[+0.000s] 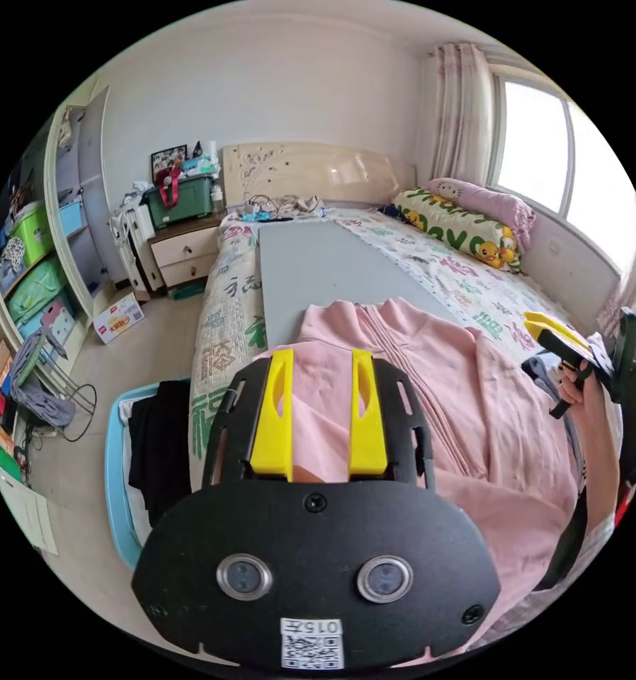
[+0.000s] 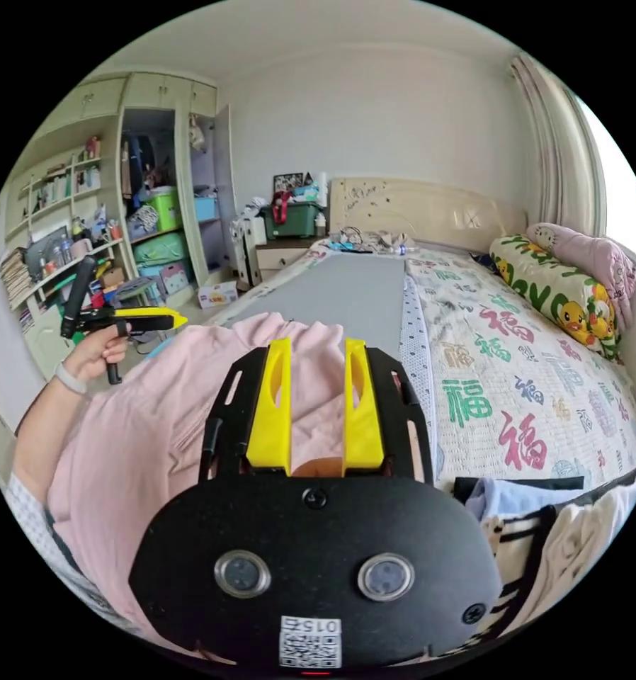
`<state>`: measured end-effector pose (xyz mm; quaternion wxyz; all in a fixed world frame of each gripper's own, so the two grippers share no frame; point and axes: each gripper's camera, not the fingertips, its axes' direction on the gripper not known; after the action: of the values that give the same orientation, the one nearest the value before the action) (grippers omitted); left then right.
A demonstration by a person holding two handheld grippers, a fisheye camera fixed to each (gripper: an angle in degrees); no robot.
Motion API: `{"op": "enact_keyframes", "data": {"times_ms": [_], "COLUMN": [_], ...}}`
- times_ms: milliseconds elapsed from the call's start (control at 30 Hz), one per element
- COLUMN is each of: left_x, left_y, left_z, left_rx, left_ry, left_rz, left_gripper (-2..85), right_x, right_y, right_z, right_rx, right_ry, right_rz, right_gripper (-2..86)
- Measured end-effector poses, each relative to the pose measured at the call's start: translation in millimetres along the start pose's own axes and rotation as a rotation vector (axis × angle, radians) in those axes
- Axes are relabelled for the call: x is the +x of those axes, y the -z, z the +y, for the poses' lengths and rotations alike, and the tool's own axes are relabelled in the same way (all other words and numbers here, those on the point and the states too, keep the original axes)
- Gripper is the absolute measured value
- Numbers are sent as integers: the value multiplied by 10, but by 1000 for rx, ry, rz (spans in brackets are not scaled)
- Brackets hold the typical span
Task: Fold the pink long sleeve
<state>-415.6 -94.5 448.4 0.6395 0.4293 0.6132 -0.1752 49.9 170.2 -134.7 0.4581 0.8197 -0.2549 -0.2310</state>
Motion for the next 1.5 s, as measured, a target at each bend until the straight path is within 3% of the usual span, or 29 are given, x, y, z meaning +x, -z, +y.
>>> {"op": "enact_keyframes", "data": {"times_ms": [267, 533, 800, 967, 1500], "left_x": [45, -244, -295, -231, -403], "left_y": [-1559, -2197, -2435, -2393, -2526], "left_z": [504, 922, 1300, 1477, 1657], "left_rx": [-176, -281, -273, -193, -260], "left_ry": [1, 97, 111, 96, 146], "left_rz": [-127, -85, -69, -175, -203], "left_gripper": [128, 125, 116, 107, 132], "right_x": [174, 309, 248, 258, 284], "right_y": [-1376, -1972, -2242, -2331, -2471], "right_z": [-344, -460, -440, -403, -224], "right_rx": [-184, -416, -467, -469, -468], "right_ry": [-1, 3, 51, 56, 61], "right_rz": [164, 55, 72, 76, 90], "right_gripper": [131, 121, 111, 111, 110]}}
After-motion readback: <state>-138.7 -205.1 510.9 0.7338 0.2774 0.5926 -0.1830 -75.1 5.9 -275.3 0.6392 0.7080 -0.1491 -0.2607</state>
